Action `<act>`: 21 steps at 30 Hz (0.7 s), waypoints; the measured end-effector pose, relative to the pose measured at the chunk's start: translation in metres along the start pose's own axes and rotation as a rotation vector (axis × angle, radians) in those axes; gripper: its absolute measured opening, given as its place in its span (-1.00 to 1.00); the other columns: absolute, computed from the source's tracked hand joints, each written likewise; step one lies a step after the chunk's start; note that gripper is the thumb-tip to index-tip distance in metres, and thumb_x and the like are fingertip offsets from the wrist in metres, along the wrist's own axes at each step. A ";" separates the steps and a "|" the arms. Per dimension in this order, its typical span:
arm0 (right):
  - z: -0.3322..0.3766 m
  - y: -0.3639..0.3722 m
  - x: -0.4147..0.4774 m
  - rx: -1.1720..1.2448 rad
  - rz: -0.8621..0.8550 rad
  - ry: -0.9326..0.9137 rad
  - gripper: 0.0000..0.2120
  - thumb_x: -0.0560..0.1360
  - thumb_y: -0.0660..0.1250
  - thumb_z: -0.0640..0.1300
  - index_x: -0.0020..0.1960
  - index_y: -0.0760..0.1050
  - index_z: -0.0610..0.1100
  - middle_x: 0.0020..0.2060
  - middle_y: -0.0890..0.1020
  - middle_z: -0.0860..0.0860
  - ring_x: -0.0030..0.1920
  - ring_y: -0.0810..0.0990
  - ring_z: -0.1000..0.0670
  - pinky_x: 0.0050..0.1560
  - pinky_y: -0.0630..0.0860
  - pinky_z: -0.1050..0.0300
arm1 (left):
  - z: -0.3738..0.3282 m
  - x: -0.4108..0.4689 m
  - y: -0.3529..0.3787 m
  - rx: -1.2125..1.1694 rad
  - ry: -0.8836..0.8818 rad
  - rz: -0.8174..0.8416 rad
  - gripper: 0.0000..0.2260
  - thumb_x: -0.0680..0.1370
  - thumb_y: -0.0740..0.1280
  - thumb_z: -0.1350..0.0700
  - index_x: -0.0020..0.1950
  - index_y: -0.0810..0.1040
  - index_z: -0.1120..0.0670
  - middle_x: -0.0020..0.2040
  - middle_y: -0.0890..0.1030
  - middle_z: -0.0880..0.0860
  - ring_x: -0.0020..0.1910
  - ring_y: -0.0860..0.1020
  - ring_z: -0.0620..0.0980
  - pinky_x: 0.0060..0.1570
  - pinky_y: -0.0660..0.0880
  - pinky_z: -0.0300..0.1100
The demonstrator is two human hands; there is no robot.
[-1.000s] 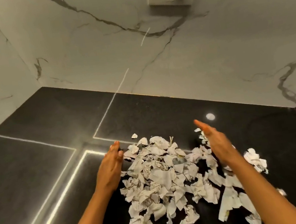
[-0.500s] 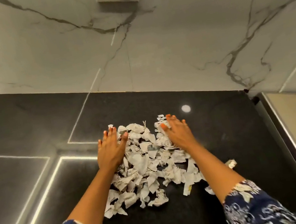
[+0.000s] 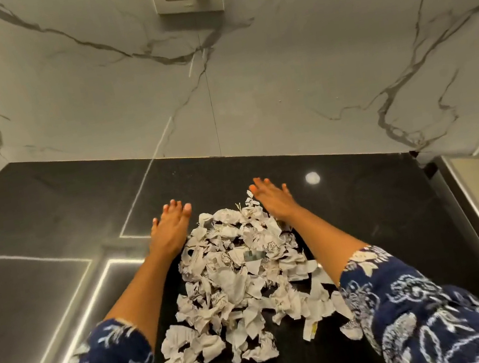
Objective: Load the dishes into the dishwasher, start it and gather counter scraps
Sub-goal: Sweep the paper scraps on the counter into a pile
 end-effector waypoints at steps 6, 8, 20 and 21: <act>0.023 0.023 -0.019 0.003 0.258 -0.195 -0.44 0.60 -0.25 0.19 0.54 -0.04 0.01 0.53 0.01 0.03 0.52 -0.10 0.08 0.47 -0.33 -0.06 | -0.022 -0.017 0.024 0.058 0.200 0.148 -0.07 0.30 -0.47 -0.49 0.54 -0.07 -0.03 0.55 -0.02 -0.05 0.43 -0.10 -0.26 0.45 -0.19 -0.13; 0.021 0.018 -0.039 0.119 0.328 -0.179 -0.37 0.52 -0.26 0.31 0.53 -0.03 0.10 0.53 0.00 0.04 0.52 -0.13 0.03 0.47 -0.30 -0.09 | -0.031 -0.033 0.025 -0.095 0.183 0.215 0.02 0.21 -0.42 -0.59 0.54 -0.05 -0.06 0.55 0.00 -0.04 0.44 -0.08 -0.24 0.44 -0.22 -0.15; -0.122 -0.027 -0.255 0.300 -0.104 0.017 0.00 0.13 -0.23 0.67 0.46 -0.11 0.20 0.40 -0.04 0.26 0.39 -0.20 0.18 0.45 -0.17 0.09 | 0.043 -0.220 0.011 -0.252 -0.176 -0.346 -0.13 0.39 -0.09 -0.54 0.52 0.19 -0.01 0.53 0.20 0.05 0.51 0.14 0.04 0.47 0.06 0.17; -0.120 -0.019 -0.260 0.278 -0.108 0.017 0.00 0.13 -0.24 0.67 0.46 -0.15 0.20 0.41 -0.06 0.25 0.39 -0.22 0.15 0.45 -0.19 0.05 | 0.040 -0.225 0.020 -0.214 -0.187 -0.349 -0.11 0.39 -0.10 -0.53 0.53 0.15 0.01 0.54 0.16 0.07 0.52 0.11 0.05 0.48 0.02 0.16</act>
Point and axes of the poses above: each hand's wrist, its own x-axis towards the middle knuckle, its own y-axis out of the palm, z = x × y, the point moved 6 cm from there along x, towards the middle knuckle
